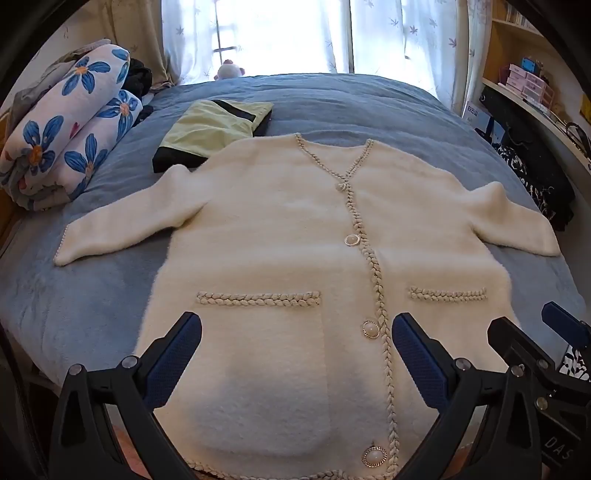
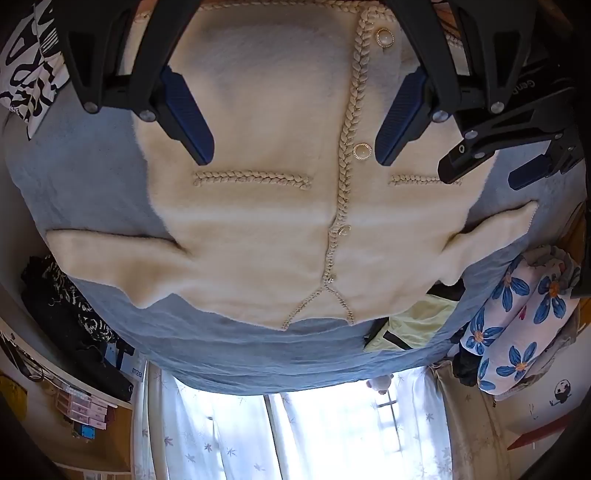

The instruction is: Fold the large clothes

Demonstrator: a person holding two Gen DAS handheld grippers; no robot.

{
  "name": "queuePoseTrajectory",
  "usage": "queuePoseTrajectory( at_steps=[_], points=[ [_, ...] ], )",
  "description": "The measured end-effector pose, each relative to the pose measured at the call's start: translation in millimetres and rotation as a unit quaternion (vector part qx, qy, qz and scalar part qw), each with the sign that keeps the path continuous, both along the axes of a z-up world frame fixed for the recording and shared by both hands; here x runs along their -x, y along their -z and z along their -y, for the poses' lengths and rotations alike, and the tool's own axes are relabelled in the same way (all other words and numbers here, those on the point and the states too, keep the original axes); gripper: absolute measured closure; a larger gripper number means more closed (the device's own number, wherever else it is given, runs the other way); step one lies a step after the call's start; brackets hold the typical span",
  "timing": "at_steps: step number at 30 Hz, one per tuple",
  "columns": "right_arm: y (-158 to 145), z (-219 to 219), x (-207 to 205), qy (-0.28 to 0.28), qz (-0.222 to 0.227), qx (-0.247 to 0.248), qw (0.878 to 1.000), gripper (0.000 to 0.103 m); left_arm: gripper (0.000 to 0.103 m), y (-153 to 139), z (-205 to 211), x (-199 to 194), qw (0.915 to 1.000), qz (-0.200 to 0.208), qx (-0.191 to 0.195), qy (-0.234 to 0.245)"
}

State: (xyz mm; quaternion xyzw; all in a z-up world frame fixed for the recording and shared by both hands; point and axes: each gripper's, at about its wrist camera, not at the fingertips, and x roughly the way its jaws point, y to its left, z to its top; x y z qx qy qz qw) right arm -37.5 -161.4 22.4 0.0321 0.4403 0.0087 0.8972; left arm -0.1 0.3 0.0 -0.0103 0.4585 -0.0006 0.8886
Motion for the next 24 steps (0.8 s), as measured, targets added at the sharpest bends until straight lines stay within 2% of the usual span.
queuePoseTrajectory(
  at_steps=[11,14,24],
  points=[
    [-8,-6,8,0.007,0.005,-0.001,1.000,0.013,0.001,-13,-9,-2,1.0000,0.005,-0.002,0.001],
    [-3,-2,9,0.007,0.009,-0.003,1.000,0.013,0.002,-8,-2,7,0.9998,0.014,-0.017,0.003],
    [-3,-1,9,0.008,0.009,-0.004,1.000,0.013,0.002,-8,0,8,0.9997,0.014,-0.020,0.001]
  ],
)
